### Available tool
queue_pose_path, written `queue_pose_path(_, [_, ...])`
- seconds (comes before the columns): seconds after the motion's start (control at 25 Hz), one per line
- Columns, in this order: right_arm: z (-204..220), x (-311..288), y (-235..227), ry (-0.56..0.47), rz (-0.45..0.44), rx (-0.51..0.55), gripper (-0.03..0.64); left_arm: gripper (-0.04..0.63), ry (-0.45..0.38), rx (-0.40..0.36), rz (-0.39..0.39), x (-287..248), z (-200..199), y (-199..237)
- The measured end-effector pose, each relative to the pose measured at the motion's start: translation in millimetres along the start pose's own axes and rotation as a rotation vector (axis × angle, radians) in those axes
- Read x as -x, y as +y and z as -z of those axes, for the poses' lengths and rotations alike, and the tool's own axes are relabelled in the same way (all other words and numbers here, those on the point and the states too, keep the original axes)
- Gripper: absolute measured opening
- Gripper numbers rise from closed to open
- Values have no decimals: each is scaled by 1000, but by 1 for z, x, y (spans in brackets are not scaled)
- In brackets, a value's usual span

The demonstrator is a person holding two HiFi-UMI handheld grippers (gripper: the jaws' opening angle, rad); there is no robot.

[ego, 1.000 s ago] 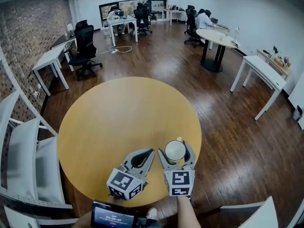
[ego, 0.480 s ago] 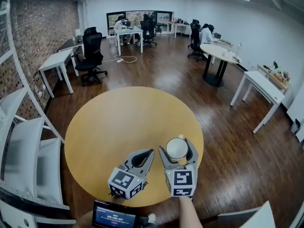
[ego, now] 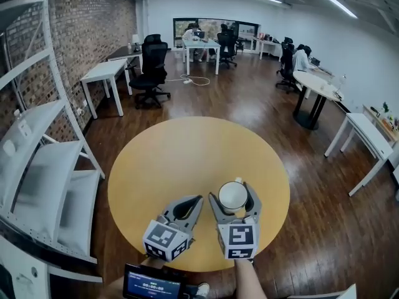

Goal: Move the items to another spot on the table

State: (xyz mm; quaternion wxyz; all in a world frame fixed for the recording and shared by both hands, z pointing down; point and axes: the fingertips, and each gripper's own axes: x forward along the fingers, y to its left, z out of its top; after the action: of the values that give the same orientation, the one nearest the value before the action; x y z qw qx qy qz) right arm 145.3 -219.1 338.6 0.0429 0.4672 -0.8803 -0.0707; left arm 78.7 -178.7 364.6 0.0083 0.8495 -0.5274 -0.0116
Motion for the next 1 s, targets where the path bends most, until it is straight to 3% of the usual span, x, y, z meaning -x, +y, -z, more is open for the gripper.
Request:
queue_pose_path(0.68, [-29,-92,204,-57,-315,-10,408,2,0,9,-348,149,-2,160])
queue_pose_path(1.0, [-31,-134,301,-66,-404,-5,408,2,8,19,-445,215,7,228])
